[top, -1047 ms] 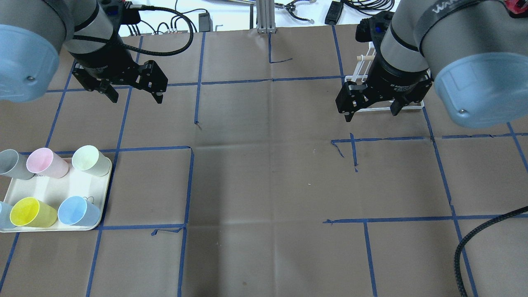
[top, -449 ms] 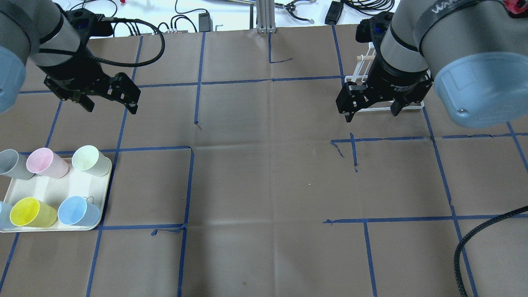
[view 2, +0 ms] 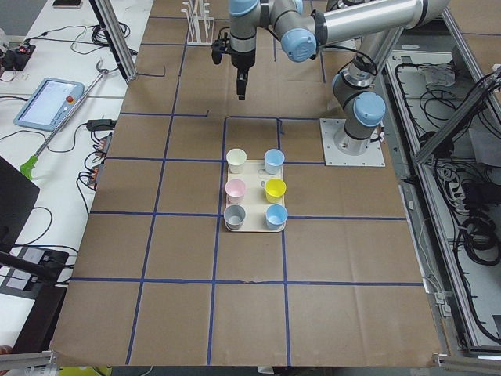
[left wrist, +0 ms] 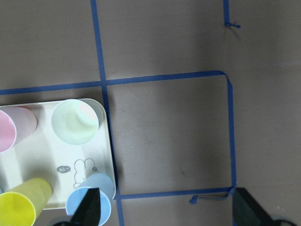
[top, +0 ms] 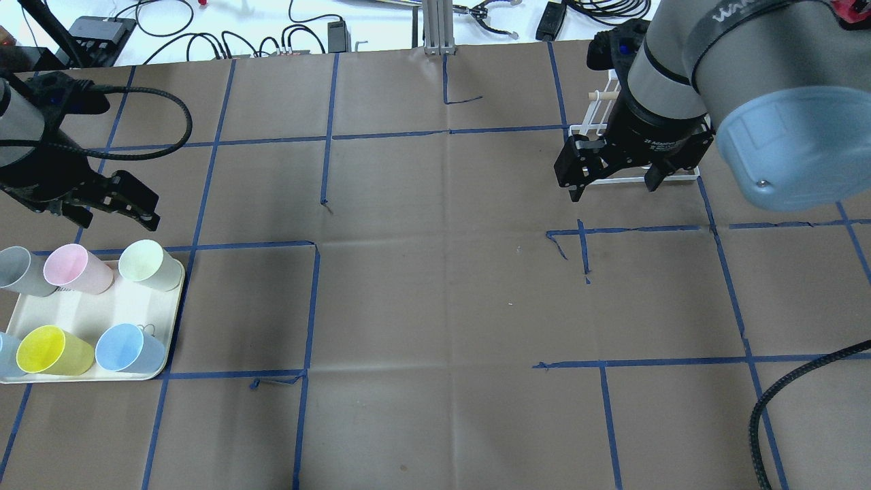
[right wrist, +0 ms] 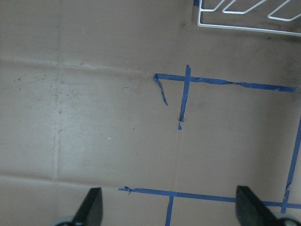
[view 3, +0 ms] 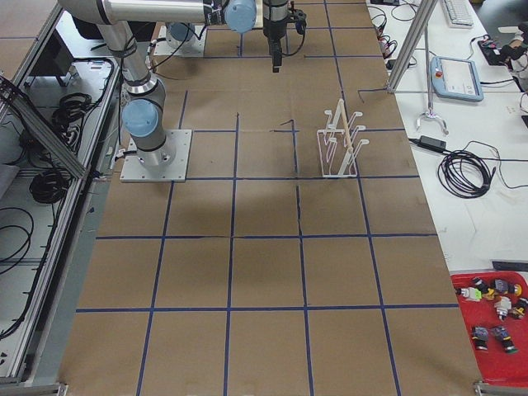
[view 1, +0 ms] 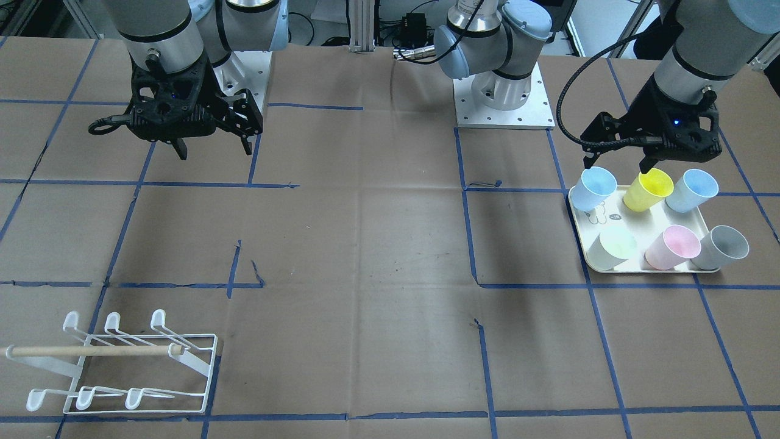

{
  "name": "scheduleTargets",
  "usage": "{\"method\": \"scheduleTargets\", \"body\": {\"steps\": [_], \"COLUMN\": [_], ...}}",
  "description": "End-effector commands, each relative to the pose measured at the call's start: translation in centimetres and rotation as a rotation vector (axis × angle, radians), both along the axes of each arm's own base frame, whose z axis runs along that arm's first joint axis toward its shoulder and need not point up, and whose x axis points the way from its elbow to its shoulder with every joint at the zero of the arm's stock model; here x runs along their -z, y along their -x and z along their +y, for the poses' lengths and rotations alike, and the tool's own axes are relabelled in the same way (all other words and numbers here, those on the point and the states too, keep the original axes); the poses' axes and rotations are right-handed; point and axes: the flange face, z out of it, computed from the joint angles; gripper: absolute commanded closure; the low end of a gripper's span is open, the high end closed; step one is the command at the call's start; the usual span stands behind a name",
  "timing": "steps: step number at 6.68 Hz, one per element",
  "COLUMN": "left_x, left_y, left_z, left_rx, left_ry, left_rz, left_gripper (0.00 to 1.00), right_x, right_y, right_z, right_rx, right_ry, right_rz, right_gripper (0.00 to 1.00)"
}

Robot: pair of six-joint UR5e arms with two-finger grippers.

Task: Transfer IKEA cup to right arm and place on rack

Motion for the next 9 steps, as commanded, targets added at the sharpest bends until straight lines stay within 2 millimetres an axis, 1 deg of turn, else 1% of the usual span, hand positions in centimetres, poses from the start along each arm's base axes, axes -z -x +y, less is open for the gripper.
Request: {"method": "scheduleTargets", "body": {"steps": [1, 2, 3, 4, 5, 8, 9], "left_x": [1.2, 2.6, 5.5, 8.9, 11.4, 16.4, 17.3], "left_y": [-4.4, -5.8, -5.3, -4.5, -4.6, -6.0, -6.2], "left_z": [0.8, 0.7, 0.6, 1.2, 1.0, -1.4, -1.7], "left_rx": [0.022, 0.017, 0.017, 0.018, 0.019, 0.005, 0.003], "left_ry": [-0.006, -0.016, 0.016, 0.066, 0.092, 0.065, 0.050], "left_rz": [0.005, 0.011, 0.024, 0.042, 0.028, 0.037, 0.045], "left_gripper": [0.01, 0.02, 0.02, 0.01, 0.01, 0.01, 0.01], "right_x": [0.1, 0.0, 0.0, -0.1, 0.1, 0.2, 0.1], "right_y": [0.0, 0.0, 0.0, 0.0, 0.0, 0.0, 0.0], "right_z": [-0.1, 0.0, 0.0, 0.0, 0.0, -0.1, -0.1], "right_rx": [0.000, 0.000, 0.000, 0.000, 0.000, 0.000, 0.000], "right_ry": [0.000, 0.000, 0.000, 0.001, -0.002, -0.006, -0.003], "right_rz": [0.000, 0.000, 0.000, 0.000, 0.002, 0.002, -0.001], "right_gripper": [0.00, 0.00, 0.00, 0.00, 0.00, 0.00, 0.00]}}
